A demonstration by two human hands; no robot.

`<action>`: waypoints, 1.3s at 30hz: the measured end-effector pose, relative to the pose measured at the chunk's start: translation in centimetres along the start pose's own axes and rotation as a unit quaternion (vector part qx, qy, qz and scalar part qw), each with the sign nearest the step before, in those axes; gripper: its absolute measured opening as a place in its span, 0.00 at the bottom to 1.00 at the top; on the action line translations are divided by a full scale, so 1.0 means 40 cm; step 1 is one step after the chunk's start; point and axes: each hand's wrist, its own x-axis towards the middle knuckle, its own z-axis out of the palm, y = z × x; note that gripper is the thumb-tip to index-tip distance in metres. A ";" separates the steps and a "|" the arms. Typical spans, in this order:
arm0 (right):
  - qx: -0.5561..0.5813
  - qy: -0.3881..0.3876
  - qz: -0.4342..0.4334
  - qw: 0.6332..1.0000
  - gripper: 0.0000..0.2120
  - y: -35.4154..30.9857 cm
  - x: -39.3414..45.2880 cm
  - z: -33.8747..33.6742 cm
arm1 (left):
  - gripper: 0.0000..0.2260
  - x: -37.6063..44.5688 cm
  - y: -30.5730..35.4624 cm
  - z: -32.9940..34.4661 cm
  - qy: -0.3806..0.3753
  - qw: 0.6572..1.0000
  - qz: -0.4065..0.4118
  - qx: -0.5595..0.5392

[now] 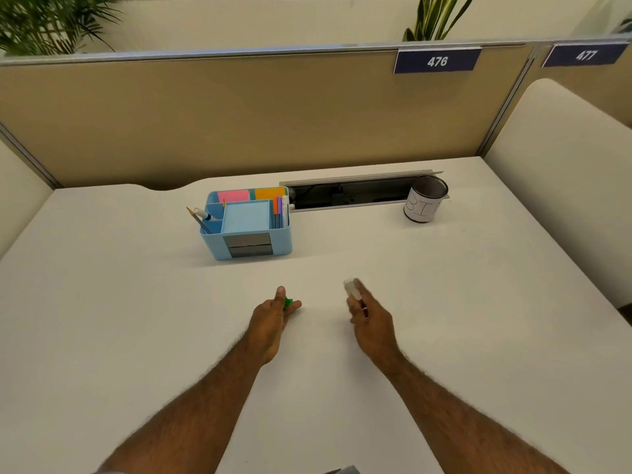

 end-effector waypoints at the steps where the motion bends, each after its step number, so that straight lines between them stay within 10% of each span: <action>1: -0.005 0.033 -0.005 0.999 0.21 -0.010 0.030 -0.019 | 0.16 0.009 0.008 0.005 0.000 1.000 0.002 0.010; 11: -0.118 0.265 -0.069 0.954 0.25 -0.166 0.366 -0.266 | 0.25 0.053 0.031 0.012 0.009 0.997 0.025 0.069; 27: -0.240 0.211 0.046 0.946 0.41 -0.204 0.629 -0.401 | 0.23 0.105 0.073 0.047 0.025 0.998 -0.007 0.056; 33: -0.392 0.105 0.060 0.912 0.18 -0.185 0.675 -0.412 | 0.25 0.119 0.067 0.052 0.034 0.996 -0.004 0.080; 39: -0.409 0.088 0.075 0.905 0.17 -0.198 0.680 -0.398 | 0.25 0.119 0.065 0.051 0.039 0.996 -0.002 0.078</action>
